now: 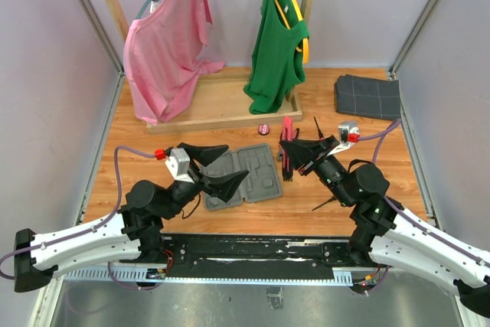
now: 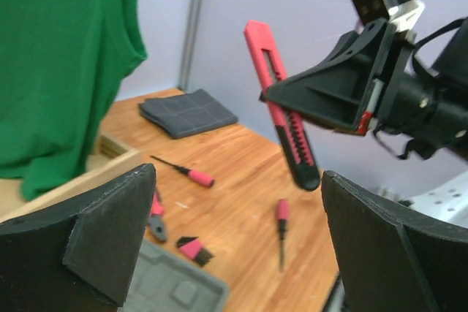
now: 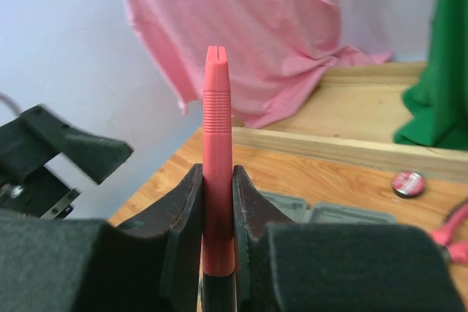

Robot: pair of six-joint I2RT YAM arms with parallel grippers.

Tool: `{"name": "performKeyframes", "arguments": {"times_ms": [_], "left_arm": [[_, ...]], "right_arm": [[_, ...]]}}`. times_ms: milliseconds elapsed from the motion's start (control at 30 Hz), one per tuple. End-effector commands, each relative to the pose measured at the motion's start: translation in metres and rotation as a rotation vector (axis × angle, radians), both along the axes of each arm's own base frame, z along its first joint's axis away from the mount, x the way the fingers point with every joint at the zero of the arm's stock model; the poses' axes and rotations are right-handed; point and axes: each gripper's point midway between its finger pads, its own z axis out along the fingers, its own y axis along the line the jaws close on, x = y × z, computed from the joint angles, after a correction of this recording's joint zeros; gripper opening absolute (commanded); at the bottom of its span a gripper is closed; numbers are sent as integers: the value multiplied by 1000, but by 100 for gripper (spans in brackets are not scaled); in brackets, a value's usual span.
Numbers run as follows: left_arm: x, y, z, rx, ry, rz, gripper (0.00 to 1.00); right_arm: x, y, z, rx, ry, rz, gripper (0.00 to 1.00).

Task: Sort the tools into containers
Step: Place the utility knife in the storage box.

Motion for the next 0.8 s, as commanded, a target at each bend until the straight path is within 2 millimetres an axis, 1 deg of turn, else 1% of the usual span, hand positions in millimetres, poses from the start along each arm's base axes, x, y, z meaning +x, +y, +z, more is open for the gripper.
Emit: {"name": "performKeyframes", "arguments": {"times_ms": [0,133,300,367,467,600,767], "left_arm": [[-22,-18,10,-70,125,-167,99],[-48,-29,20,-122,95,-328,99],[-65,-36,28,-161,89,-436,99],[-68,-38,31,-174,79,-461,99],[-71,-40,35,-185,65,-481,96],[-70,-46,38,-200,60,-493,90],[-76,-55,44,-239,56,-551,85]], "right_arm": [[-25,20,36,47,-194,190,4],[-42,38,55,112,-255,316,4],[-60,50,79,223,-314,442,2],[-65,53,85,268,-314,483,1],[-71,59,90,311,-316,538,1],[-78,64,96,365,-325,596,1],[-83,67,102,391,-338,642,1]]}}
